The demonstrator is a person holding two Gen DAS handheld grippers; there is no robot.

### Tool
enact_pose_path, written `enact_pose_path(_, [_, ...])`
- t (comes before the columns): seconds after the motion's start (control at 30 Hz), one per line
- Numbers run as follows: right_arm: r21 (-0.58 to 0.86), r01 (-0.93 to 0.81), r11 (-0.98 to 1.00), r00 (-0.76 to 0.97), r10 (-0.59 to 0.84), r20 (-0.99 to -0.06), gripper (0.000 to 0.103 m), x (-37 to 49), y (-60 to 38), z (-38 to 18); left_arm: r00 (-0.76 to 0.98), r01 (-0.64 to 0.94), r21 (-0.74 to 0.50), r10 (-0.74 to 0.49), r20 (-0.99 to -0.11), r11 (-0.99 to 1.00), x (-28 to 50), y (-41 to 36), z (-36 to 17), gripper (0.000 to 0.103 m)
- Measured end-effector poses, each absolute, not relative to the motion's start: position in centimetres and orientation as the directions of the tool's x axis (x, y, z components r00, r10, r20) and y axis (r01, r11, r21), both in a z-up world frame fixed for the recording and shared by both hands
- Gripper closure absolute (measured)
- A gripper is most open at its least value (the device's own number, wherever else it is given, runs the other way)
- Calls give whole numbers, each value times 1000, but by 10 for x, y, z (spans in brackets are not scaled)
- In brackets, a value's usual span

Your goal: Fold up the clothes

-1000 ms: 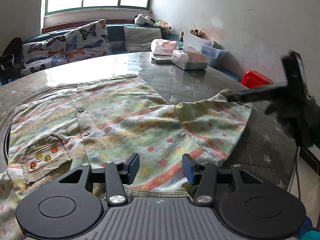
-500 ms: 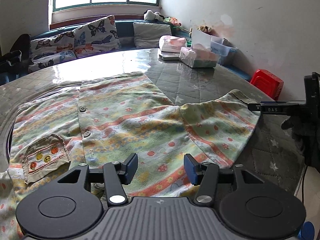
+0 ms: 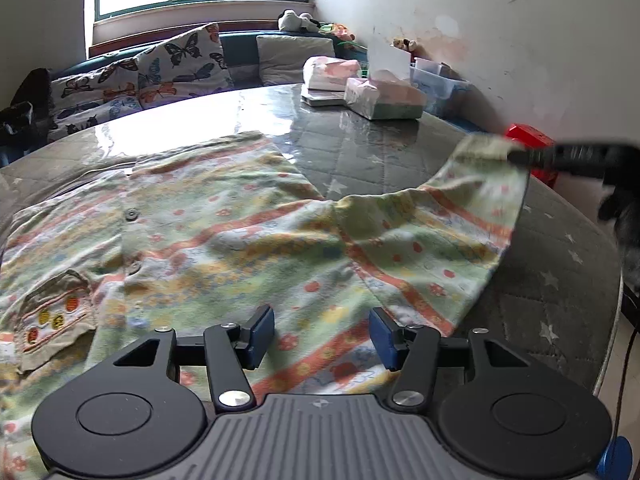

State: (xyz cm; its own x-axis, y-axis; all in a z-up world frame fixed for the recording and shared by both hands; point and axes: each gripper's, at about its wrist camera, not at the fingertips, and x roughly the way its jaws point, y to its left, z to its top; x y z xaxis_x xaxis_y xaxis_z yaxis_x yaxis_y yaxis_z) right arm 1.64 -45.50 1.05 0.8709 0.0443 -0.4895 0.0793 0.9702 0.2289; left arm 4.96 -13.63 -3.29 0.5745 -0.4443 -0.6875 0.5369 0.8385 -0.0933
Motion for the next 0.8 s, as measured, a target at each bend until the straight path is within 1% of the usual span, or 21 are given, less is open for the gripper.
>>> enact_pose_path(0.1, [224, 28, 974, 893, 77, -444, 93, 15, -443, 35, 572, 546, -95, -453, -683, 832, 48, -140, -33, 45])
enact_pose_path(0.3, [199, -117, 973, 909, 186, -373, 94, 21, -402, 83, 582, 552, -92, -462, -670, 829, 46, -143, -33, 45])
enact_pose_path(0.47, [145, -248, 958, 895, 283, -345, 94, 34, -351, 110, 634, 503, -121, -460, -622, 856, 38, -106, -14, 43])
enact_pose_path(0.63, [109, -382, 918, 840, 394, -373, 94, 51, -290, 108, 729, 369, -142, -380, -569, 919, 27, -41, 6, 39])
enact_pose_path(0.8, [85, -496, 864, 760, 480, -439, 94, 57, -224, 82, 787, 222, -139, -261, -560, 965, 14, 19, 9, 38])
